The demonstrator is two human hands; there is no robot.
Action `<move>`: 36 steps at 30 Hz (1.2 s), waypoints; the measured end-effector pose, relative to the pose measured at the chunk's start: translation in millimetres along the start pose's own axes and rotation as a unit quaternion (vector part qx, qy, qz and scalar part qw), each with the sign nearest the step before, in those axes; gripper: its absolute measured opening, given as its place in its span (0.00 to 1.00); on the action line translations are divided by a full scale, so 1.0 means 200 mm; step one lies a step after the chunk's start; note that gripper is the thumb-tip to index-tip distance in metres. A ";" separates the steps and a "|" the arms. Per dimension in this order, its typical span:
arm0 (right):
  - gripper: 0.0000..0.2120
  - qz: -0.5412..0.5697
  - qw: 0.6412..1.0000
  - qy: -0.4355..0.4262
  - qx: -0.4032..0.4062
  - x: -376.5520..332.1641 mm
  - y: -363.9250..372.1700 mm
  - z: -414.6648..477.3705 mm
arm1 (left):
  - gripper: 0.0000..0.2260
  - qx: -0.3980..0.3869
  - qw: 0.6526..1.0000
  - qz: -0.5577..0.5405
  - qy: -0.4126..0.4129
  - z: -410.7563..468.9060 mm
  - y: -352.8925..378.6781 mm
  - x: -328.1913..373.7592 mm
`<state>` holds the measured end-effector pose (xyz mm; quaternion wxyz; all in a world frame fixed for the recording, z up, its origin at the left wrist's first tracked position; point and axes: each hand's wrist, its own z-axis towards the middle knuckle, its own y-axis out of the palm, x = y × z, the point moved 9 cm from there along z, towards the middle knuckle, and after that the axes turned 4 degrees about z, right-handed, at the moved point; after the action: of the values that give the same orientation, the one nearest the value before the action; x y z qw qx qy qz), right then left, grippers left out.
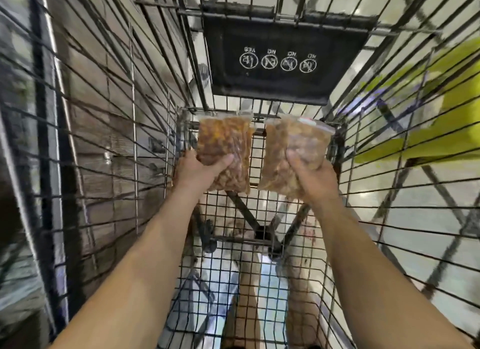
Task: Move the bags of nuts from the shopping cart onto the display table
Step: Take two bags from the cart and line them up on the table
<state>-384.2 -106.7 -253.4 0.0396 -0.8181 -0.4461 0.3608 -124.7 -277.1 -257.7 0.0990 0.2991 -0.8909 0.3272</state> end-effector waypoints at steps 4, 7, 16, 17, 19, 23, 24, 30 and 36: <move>0.26 -0.015 0.996 -0.069 0.046 -0.06 -0.01 -0.02 | 0.49 -0.006 0.999 -0.039 -0.007 -0.05 0.00 0.07; 0.26 -0.004 0.991 -0.115 0.066 -0.12 0.01 -0.05 | 0.36 0.014 0.998 -0.058 0.008 -0.08 0.01 0.12; 0.25 0.014 0.994 -0.096 0.051 -0.08 -0.01 -0.09 | 0.28 0.050 0.995 -0.070 0.050 -0.13 -0.05 0.11; 0.25 0.017 0.994 -0.100 0.051 -0.09 -0.02 -0.11 | 0.27 0.052 0.994 -0.079 0.053 -0.14 -0.06 0.11; 0.25 0.022 0.993 -0.107 0.044 -0.09 -0.03 -0.16 | 0.26 0.052 0.993 -0.088 0.054 -0.18 -0.07 0.10; 0.28 0.019 0.992 -0.120 0.025 -0.12 -0.06 -0.32 | 0.29 0.041 0.993 -0.104 0.039 -0.34 -0.13 0.08; 0.28 0.022 0.992 -0.123 0.020 -0.14 -0.08 -0.37 | 0.30 0.034 0.992 -0.114 0.037 -0.40 -0.15 0.07; 0.20 0.045 0.986 -0.161 0.002 -0.28 -0.23 -0.72 | 0.32 0.072 0.987 -0.111 0.086 -0.81 -0.37 0.10; 0.19 0.091 0.972 -0.214 -0.037 -0.48 -0.37 -1.11 | 0.20 0.094 0.963 -0.210 0.139 -1.26 -0.58 0.12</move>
<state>-330.8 -77.4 -8.6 -0.1205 -0.7598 -0.3806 0.5131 -80.0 -197.2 5.4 0.2596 0.4391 -0.7511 0.4192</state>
